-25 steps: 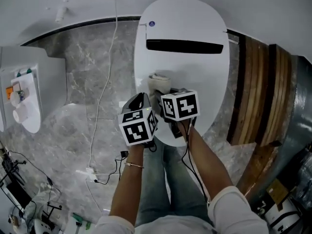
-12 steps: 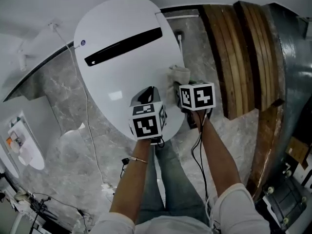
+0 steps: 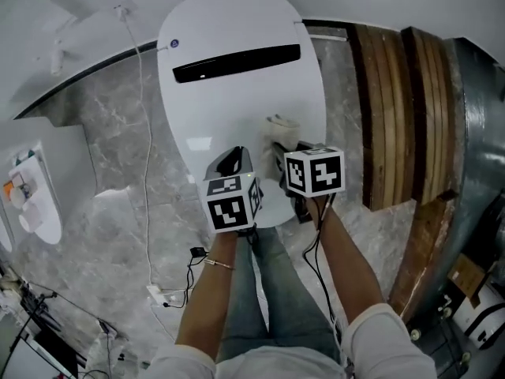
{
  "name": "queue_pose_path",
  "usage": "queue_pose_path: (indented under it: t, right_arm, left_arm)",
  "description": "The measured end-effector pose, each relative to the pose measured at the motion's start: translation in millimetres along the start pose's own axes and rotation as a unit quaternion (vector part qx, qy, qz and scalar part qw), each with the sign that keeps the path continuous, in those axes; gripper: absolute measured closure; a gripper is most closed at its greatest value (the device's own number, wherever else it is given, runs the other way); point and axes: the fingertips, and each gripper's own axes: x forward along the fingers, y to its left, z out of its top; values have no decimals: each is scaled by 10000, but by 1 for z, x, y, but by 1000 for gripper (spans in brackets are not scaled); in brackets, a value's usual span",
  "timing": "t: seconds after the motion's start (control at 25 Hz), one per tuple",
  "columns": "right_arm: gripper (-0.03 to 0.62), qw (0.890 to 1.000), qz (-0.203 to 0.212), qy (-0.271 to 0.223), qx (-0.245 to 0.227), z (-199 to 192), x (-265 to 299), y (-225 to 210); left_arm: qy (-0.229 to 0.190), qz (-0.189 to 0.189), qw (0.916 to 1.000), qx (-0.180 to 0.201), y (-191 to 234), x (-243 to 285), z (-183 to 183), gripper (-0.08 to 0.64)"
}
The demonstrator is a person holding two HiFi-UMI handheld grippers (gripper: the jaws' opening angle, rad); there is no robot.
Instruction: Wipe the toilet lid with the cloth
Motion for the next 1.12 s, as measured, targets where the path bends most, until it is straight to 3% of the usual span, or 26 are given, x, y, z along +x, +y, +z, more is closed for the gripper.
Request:
queue_pose_path:
  t: [0.12, 0.28, 0.48, 0.6, 0.72, 0.92, 1.12]
  right_arm:
    - [489, 9984, 474, 173, -274, -8, 21, 69]
    - [489, 9912, 958, 505, -756, -32, 51, 150]
    - [489, 9838, 1083, 847, -1148, -60, 81, 189]
    - [491, 9859, 947, 821, -1105, -62, 84, 177]
    - [489, 9907, 843, 743, -766, -61, 74, 147]
    - [489, 9973, 406, 522, -305, -57, 42, 69]
    - [489, 9992, -167, 337, 144, -62, 5, -25]
  left_arm:
    - [-219, 480, 9980, -334, 60, -35, -5, 525]
    - [-376, 1091, 9887, -959, 132, -81, -26, 525]
    - [-386, 1376, 9819, -1240, 165, -104, -54, 525]
    - [-327, 1327, 9825, -1266, 161, -100, -63, 525]
    - [-232, 1112, 9872, -1123, 135, -86, -63, 525]
    - [35, 515, 9968, -610, 60, -51, -59, 525]
    - [301, 0, 9995, -135, -13, -14, -59, 525]
